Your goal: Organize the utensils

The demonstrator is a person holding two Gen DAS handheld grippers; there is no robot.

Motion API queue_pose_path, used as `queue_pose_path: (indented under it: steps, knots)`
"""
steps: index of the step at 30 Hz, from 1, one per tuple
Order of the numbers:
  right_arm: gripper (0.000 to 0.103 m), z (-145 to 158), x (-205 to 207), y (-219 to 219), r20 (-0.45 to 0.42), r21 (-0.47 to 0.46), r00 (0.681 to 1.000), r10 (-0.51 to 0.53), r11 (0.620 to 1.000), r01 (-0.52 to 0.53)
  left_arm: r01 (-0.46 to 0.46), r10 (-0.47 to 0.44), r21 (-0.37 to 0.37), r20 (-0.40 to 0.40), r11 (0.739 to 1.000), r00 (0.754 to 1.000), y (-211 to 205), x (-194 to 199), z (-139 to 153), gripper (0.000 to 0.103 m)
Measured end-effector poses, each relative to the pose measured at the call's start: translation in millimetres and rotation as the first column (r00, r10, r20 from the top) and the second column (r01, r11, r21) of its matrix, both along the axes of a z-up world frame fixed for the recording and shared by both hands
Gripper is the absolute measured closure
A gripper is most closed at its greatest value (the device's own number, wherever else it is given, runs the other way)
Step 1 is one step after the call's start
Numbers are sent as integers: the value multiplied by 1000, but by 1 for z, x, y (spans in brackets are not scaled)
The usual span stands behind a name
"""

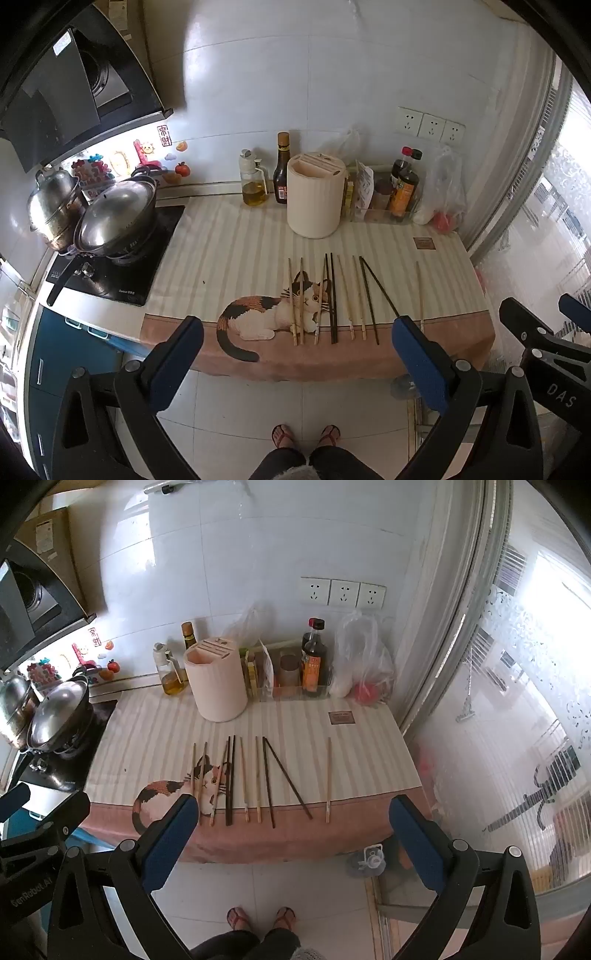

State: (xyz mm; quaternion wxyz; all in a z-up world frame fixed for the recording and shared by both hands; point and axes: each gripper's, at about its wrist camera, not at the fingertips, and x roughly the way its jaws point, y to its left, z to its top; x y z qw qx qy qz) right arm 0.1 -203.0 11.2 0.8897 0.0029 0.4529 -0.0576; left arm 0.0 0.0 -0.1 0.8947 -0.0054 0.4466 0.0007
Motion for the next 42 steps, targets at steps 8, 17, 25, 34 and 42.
queue_pose_path:
  steps: [8,17,25,34,42]
  knots:
    - [0,0,2,2,-3,7,1000,0,1000,0,5,-5,3,-14,1000,1000,-5,-4,-7,0]
    - [0,-7,2,3,-9,-3,1000,4,1000,-4,2,-2,2,-20,1000,1000,4,-2,-12,0]
    - [0,-6,1,0,-2,-2,1000,-6,1000,6,2,-2,-1,-24,1000,1000,3,1,-9,0]
    - [0,-6,0,-2,-1,1,1000,-5,1000,5,0,0,1,-25,1000,1000,2,2,-9,0]
    - [0,-3,1,0,-3,-1,1000,3,1000,-3,2,-2,0,-26,1000,1000,3,3,-9,0]
